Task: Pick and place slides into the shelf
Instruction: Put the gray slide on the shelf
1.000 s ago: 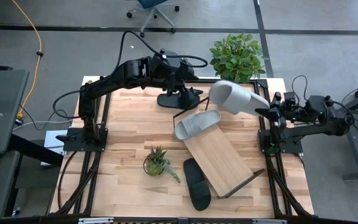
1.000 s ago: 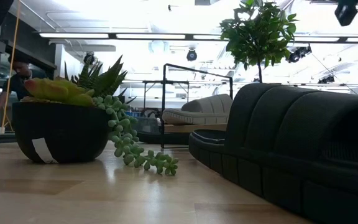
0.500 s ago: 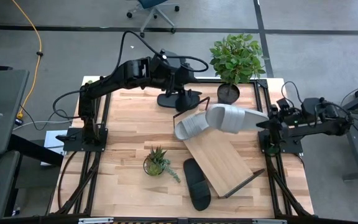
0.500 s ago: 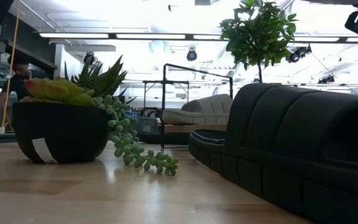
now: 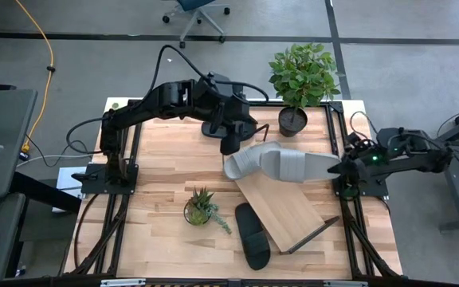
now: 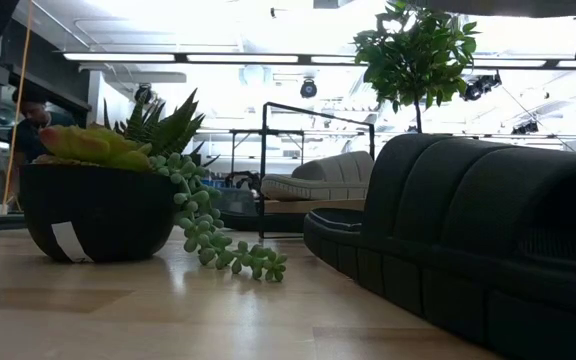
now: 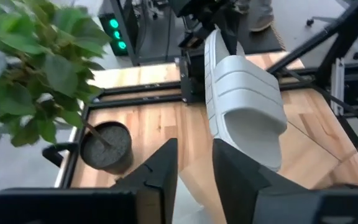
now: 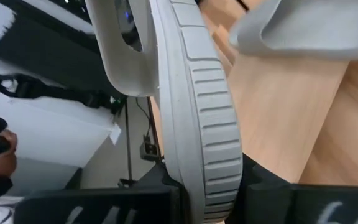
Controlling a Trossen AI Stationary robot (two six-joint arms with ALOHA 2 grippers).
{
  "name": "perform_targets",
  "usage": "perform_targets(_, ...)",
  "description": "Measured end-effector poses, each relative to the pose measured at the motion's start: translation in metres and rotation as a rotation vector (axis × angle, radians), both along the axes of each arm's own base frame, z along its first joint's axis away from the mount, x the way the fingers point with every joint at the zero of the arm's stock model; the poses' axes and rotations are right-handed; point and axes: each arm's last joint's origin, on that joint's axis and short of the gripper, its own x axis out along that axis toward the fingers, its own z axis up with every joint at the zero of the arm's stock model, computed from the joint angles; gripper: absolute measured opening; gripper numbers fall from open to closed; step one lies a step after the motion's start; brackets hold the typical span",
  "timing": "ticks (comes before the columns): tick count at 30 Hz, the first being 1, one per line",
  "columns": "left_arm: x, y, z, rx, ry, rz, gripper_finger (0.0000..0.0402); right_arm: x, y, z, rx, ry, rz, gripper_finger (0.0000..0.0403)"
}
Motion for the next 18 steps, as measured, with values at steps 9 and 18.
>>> perform_targets(9, 0.000, -0.019, -0.006, -0.016, 0.069, -0.047, 0.0024, 0.020, 0.006, -0.011, 0.029, 0.234, 0.141, 0.0035)
perform_targets(18, 0.001, -0.025, -0.006, -0.010, 0.070, -0.055, 0.0010, 0.037, 0.010, -0.034, 0.082, 0.241, 0.210, 0.0035)
